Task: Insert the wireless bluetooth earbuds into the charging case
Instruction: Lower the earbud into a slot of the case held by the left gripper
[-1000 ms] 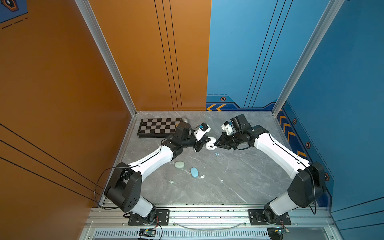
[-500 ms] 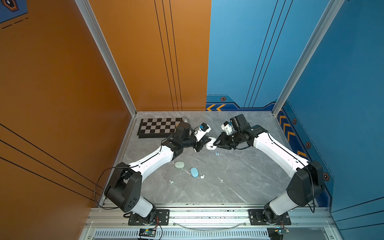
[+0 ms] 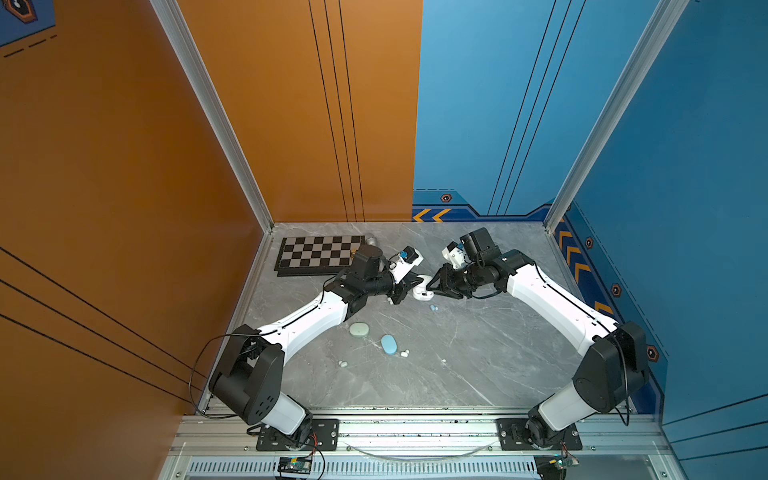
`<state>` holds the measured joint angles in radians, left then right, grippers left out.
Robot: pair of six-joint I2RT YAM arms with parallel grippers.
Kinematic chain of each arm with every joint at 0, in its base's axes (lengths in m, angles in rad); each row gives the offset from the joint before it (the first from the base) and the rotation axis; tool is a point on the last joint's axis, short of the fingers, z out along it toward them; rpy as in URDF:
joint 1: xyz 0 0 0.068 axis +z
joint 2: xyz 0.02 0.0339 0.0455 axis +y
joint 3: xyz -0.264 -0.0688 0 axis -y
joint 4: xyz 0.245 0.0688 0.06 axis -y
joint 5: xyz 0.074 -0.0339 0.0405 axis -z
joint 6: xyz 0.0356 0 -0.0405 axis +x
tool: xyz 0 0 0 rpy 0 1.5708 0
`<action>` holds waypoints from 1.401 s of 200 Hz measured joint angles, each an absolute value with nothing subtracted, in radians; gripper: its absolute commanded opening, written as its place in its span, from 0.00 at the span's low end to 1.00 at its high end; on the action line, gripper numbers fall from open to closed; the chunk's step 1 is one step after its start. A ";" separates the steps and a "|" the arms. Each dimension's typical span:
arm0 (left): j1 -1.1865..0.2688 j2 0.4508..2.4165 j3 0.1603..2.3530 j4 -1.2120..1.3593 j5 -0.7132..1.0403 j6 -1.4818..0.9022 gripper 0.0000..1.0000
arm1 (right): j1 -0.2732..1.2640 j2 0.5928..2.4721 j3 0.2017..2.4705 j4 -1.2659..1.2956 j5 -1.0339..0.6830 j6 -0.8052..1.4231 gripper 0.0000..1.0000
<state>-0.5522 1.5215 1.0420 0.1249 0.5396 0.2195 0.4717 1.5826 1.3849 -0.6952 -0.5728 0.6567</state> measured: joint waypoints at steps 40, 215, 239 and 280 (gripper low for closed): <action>-0.552 1.523 1.048 0.125 0.540 0.220 0.00 | 0.471 1.583 1.385 -0.695 -0.573 0.659 0.26; -0.558 1.523 1.053 0.128 0.543 0.219 0.00 | 0.462 1.583 1.385 -0.669 -0.564 0.661 0.21; -0.558 1.523 1.053 0.131 0.543 0.219 0.00 | 0.462 1.583 1.385 -0.669 -0.564 0.660 0.24; -0.558 1.523 1.053 0.132 0.543 0.219 0.00 | 0.464 1.583 1.385 -0.669 -0.564 0.659 0.29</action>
